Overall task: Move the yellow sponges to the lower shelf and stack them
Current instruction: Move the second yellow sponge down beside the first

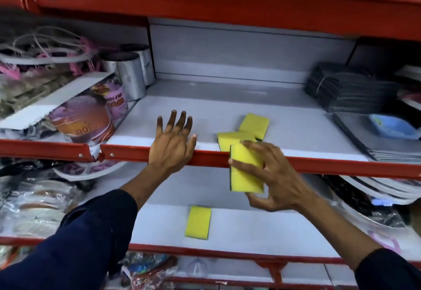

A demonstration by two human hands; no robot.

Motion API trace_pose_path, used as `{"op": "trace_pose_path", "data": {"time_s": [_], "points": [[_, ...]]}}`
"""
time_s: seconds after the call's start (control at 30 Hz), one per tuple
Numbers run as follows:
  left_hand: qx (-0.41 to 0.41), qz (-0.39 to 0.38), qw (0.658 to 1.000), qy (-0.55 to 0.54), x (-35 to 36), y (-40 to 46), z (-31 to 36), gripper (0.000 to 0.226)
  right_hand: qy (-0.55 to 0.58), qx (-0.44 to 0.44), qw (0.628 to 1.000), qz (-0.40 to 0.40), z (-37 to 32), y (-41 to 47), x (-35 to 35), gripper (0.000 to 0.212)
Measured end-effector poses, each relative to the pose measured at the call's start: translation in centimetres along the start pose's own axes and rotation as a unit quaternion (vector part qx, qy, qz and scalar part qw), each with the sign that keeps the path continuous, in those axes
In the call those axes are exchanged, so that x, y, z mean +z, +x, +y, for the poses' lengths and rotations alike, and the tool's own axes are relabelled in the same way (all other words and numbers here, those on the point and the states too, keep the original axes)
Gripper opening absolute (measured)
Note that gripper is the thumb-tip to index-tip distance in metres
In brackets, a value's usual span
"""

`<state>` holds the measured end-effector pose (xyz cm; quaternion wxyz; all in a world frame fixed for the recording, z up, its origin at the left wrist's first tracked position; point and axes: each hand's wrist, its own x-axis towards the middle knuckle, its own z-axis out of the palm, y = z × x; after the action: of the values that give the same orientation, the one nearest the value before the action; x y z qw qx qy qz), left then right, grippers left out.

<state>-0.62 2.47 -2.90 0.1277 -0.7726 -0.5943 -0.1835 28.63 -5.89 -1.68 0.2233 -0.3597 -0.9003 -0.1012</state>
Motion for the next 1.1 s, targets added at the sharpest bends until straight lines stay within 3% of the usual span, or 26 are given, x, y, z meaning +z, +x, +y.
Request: {"op": "trace_pose_path", "data": {"time_s": [0.2, 0.6, 0.87, 1.1], "points": [[0.001, 0.010, 1.000, -0.001, 0.6, 0.1, -0.1, 0.067, 0.021, -0.035, 0.983, -0.177, -1.1, -5.0, 8.0, 0.083], [-0.006, 0.035, 0.999, -0.012, 0.8, 0.0, -0.1, 0.062, 0.046, 0.143, 0.903, -0.402, -1.8, -7.4, 21.9, 0.083], [0.003, 0.014, 1.000, -0.010, 0.1, -0.1, 0.1, 0.060, 0.048, 0.156, 0.908, -0.385, -2.8, -7.6, 22.5, 0.085], [0.009, -0.004, 1.000, -0.029, -0.6, -0.4, 0.4, 0.062, 0.049, 0.110, 0.955, -0.273, -3.9, -5.1, 17.3, 0.073]]}}
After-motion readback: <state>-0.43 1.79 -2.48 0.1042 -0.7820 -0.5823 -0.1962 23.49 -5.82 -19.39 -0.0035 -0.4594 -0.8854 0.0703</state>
